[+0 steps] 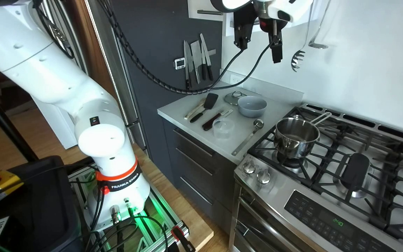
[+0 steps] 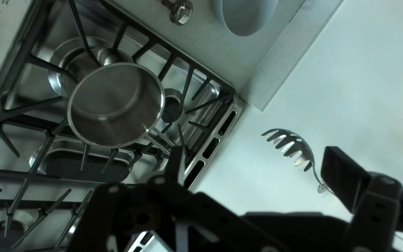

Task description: Open the top right cabinet door, then put the cup in the cabinet

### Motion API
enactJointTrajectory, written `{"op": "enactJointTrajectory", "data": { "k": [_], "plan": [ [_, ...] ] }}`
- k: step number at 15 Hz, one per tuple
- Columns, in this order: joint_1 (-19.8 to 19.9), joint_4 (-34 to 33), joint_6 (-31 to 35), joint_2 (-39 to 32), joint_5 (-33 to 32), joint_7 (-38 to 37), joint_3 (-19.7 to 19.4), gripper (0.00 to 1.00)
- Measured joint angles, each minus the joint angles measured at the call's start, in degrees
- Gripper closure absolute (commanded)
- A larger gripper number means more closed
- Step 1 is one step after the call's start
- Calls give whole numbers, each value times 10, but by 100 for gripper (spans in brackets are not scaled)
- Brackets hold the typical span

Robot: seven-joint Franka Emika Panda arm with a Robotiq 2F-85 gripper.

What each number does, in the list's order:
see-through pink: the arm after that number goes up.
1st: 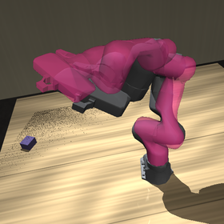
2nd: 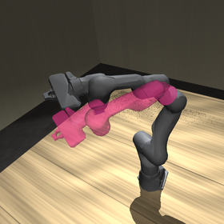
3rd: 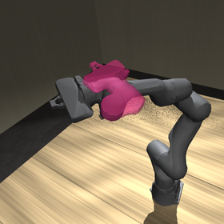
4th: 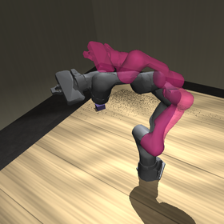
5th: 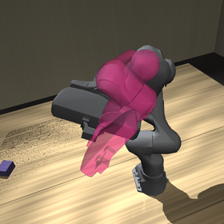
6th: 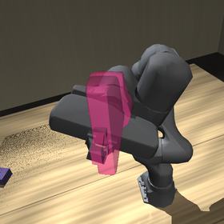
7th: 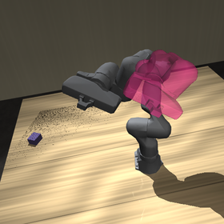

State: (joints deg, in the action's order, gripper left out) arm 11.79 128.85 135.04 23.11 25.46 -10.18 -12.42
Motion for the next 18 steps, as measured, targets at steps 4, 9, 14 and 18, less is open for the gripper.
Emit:
{"op": "enactJointTrajectory", "data": {
  "k": [4,9,14,18],
  "plan": [
    [8,67,8,40,0,13,-7,0],
    [8,92,8,60,4,13,-11,0],
    [8,91,8,60,-9,14,-6,0],
    [0,106,1,60,-52,51,11,0]
  ]
}}
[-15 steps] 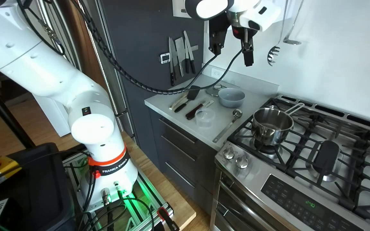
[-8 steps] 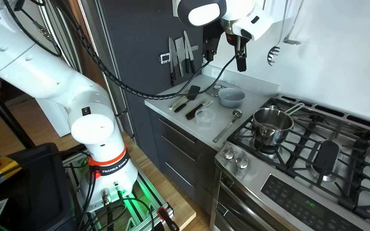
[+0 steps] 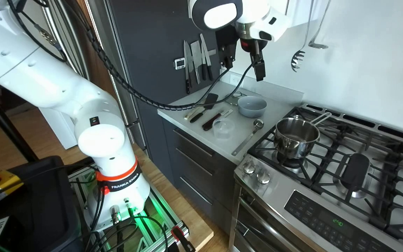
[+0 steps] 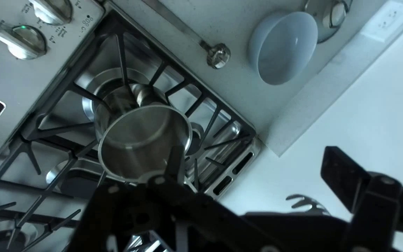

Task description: Open the top right cabinet door, then put the cup in the cabinet

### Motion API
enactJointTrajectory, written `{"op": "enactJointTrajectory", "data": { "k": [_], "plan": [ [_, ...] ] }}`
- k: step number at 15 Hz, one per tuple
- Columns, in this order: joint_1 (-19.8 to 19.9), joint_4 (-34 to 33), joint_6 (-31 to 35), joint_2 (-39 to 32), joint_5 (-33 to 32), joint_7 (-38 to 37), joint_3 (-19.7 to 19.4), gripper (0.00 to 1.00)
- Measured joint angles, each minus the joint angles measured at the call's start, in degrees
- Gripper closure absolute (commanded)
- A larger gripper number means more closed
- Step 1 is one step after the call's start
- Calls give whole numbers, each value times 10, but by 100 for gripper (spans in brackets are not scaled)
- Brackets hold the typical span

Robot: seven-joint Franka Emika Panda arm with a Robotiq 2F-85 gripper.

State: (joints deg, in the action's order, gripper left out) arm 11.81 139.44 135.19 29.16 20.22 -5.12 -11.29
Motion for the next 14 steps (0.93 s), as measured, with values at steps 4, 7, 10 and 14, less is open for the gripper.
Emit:
{"op": "enactJointTrajectory", "data": {
  "k": [4,7,10,14],
  "plan": [
    [-1,58,-3,15,-67,34,12,0],
    [-2,109,9,27,-93,35,30,0],
    [-19,153,47,26,-92,35,47,0],
    [-52,184,98,4,-86,28,55,0]
  ]
}}
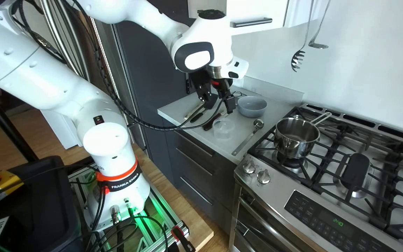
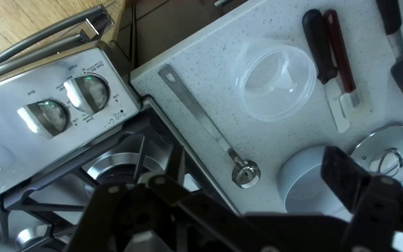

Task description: Open the top right cabinet door, then put the cup in the cabinet

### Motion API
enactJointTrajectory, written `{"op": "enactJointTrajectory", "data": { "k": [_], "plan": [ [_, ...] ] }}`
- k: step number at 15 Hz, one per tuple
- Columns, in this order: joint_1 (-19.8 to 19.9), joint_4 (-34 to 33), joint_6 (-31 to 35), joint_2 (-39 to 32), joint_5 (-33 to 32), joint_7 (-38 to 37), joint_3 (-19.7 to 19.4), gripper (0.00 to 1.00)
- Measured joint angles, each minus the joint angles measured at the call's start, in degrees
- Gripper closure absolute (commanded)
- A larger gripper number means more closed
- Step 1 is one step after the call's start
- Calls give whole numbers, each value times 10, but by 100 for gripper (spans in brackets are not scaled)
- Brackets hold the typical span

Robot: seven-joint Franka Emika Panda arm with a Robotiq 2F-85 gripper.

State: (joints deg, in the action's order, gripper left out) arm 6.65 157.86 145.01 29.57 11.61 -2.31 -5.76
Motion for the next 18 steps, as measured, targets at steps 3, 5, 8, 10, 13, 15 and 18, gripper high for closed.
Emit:
{"op": "enactJointTrajectory", "data": {
  "k": [3,5,8,10,13,15,18],
  "plan": [
    [-14,-3,11,-21,4,-1,1,0],
    [-14,-4,11,-23,4,-1,0,0],
    [-14,-4,11,-23,3,-1,0,0],
    [-20,-4,11,-27,4,1,0,0],
    [-44,-7,11,-49,18,-1,2,0],
    [-64,-11,11,-76,40,-1,4,0],
    [-84,-22,13,-123,79,-7,9,0]
  ]
}}
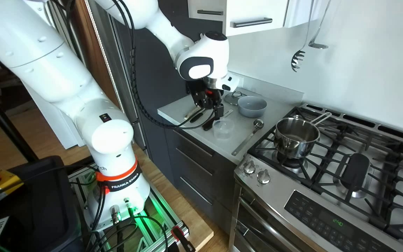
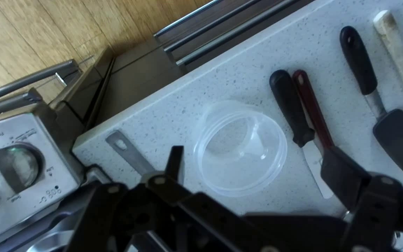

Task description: Open the top right cabinet door, then put the cup in the cabinet

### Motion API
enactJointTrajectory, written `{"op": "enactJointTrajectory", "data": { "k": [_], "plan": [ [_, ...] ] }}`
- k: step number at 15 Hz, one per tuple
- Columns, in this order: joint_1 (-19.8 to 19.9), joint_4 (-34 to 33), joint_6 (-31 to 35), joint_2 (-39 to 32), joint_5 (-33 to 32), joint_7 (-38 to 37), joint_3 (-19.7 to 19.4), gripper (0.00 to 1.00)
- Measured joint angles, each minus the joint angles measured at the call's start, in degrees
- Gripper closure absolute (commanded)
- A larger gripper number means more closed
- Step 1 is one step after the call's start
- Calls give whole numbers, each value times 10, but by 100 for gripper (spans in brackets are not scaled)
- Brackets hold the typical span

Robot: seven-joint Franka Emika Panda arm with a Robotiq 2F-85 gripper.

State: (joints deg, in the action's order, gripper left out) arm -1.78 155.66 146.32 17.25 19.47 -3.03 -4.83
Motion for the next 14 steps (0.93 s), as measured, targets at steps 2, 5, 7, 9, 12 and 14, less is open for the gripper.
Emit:
{"op": "enactJointTrajectory", "data": {
  "k": [2,5,7,9,12,14],
  "plan": [
    [-12,-8,16,-31,37,2,0,0],
    [-25,-18,64,-74,98,16,0,0],
    [-32,-28,88,-98,142,37,1,0],
    [-36,-39,102,-118,164,52,1,0],
    [-38,-56,110,-148,184,71,1,0],
    [-41,-70,110,-162,230,114,2,0]
  ]
}}
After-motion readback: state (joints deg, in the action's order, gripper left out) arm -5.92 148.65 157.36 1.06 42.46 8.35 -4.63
